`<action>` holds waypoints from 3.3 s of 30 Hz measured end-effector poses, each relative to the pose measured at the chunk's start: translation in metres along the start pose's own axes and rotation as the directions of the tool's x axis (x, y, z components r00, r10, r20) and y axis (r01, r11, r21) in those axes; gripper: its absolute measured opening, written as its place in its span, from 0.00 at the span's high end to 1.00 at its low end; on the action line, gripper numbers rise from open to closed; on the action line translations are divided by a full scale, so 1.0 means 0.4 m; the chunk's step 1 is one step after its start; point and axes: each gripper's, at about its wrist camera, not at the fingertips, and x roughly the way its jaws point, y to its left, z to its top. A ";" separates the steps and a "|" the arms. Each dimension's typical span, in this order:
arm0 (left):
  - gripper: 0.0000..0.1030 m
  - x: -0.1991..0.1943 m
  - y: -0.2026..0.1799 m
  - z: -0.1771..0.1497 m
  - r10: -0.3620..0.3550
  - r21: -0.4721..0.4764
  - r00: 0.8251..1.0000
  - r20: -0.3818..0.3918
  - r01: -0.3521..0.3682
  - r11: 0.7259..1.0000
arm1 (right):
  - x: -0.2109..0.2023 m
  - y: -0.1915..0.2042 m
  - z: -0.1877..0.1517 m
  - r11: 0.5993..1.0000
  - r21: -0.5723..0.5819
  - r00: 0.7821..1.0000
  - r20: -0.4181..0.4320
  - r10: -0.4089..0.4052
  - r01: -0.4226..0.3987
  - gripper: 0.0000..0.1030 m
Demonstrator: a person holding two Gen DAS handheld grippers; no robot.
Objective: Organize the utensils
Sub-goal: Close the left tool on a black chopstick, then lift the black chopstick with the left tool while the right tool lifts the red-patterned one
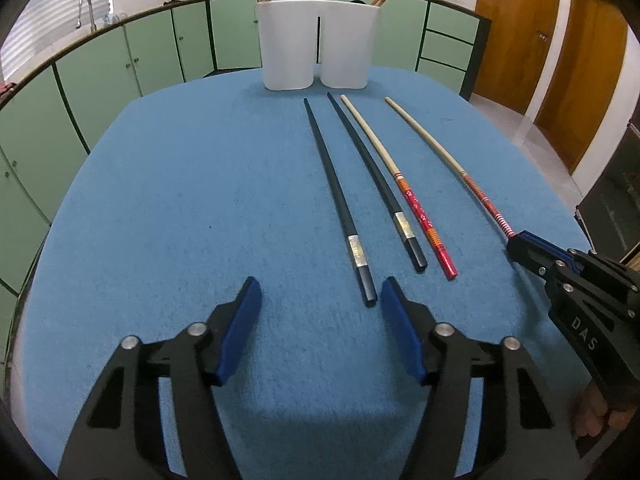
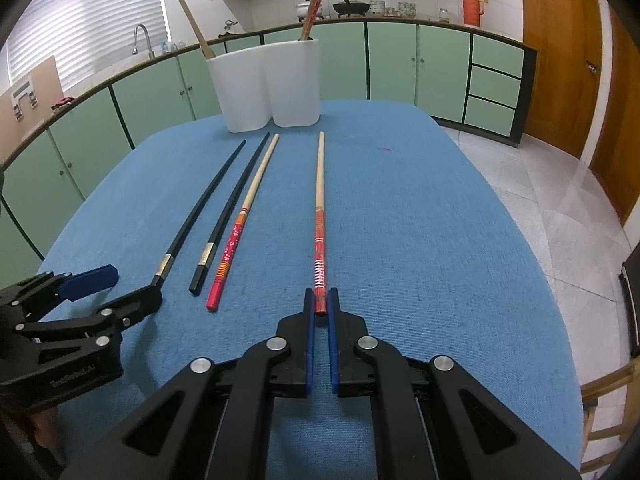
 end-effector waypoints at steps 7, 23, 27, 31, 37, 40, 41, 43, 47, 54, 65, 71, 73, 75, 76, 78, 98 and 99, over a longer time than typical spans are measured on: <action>0.75 -0.001 -0.026 0.003 -0.010 0.031 1.000 0.005 0.009 0.999 | 0.002 -0.001 0.000 1.000 0.005 1.000 -0.002 0.001 -0.001 0.94; 0.94 -0.052 -0.030 0.010 -0.015 0.062 0.998 0.053 0.011 0.998 | -0.032 0.008 0.017 1.000 -0.012 0.999 0.037 -0.016 0.017 0.94; 0.94 -0.102 -0.026 0.028 -0.003 0.076 0.994 0.107 -0.005 0.997 | -0.062 0.003 0.037 1.000 -0.020 0.998 0.067 -0.021 0.022 0.95; 0.94 -0.154 -0.021 0.055 0.002 0.079 0.987 0.162 -0.015 0.997 | -0.104 0.004 0.068 1.000 -0.025 0.994 0.109 -0.014 0.017 0.95; 0.94 -0.229 -0.011 0.105 -0.003 0.076 0.971 0.240 -0.016 0.997 | -0.168 0.004 0.130 0.999 -0.033 0.983 0.183 -0.005 0.011 0.95; 0.94 -0.265 -0.008 0.133 -0.009 0.070 0.960 0.280 -0.011 0.997 | -0.195 0.001 0.167 0.999 -0.034 0.977 0.212 0.007 0.000 0.95; 0.94 -0.274 -0.008 0.140 -0.011 0.069 0.956 0.292 -0.009 0.998 | -0.201 -0.001 0.180 0.999 -0.032 0.975 0.220 0.015 -0.008 0.94; 0.94 -0.292 -0.009 0.160 -0.021 0.066 0.949 0.315 0.000 0.998 | -0.210 -0.010 0.200 0.999 -0.029 0.974 0.225 0.029 -0.023 0.94; 0.94 -0.317 -0.003 0.202 -0.034 0.054 0.939 0.343 0.016 0.998 | -0.221 -0.019 0.250 0.998 -0.021 0.970 0.235 0.063 -0.059 0.95; 0.95 -0.333 0.010 0.259 -0.071 0.029 0.929 0.362 0.065 0.997 | -0.244 -0.023 0.325 0.995 -0.014 0.965 0.242 0.104 -0.104 0.94; 0.95 -0.336 0.039 0.314 -0.099 0.004 0.925 0.367 0.105 0.994 | -0.244 0.002 0.403 0.991 -0.064 0.963 0.237 0.130 -0.118 0.94; 0.95 -0.337 0.045 0.330 -0.099 0.001 0.922 0.373 0.106 0.994 | -0.229 0.012 0.417 0.989 -0.077 0.964 0.225 0.142 -0.128 0.94; 0.95 -0.337 0.045 0.331 -0.099 0.001 0.922 0.375 0.107 0.994 | -0.230 0.011 0.421 0.988 -0.084 0.963 0.226 0.145 -0.130 0.95; 0.95 -0.339 0.052 0.331 -0.099 0.001 0.921 0.376 0.107 0.994 | -0.231 0.012 0.425 0.987 -0.089 0.962 0.228 0.153 -0.136 0.95; 0.95 -0.340 0.053 0.334 -0.099 0.000 0.920 0.378 0.108 0.994 | -0.232 0.012 0.427 0.986 -0.091 0.961 0.230 0.154 -0.137 0.95; 0.95 -0.343 0.056 0.336 -0.100 -0.001 0.919 0.382 0.109 0.994 | -0.235 0.012 0.429 0.986 -0.094 0.960 0.234 0.154 -0.135 0.95; 0.95 -0.435 0.077 0.468 -0.086 -0.008 0.846 0.526 0.106 0.994 | -0.345 0.014 0.540 0.982 -0.125 0.914 0.364 0.179 -0.143 0.95; 0.95 -0.442 0.077 0.479 -0.081 -0.009 0.839 0.539 0.102 0.995 | -0.350 0.016 0.548 0.981 -0.127 0.910 0.372 0.182 -0.145 0.95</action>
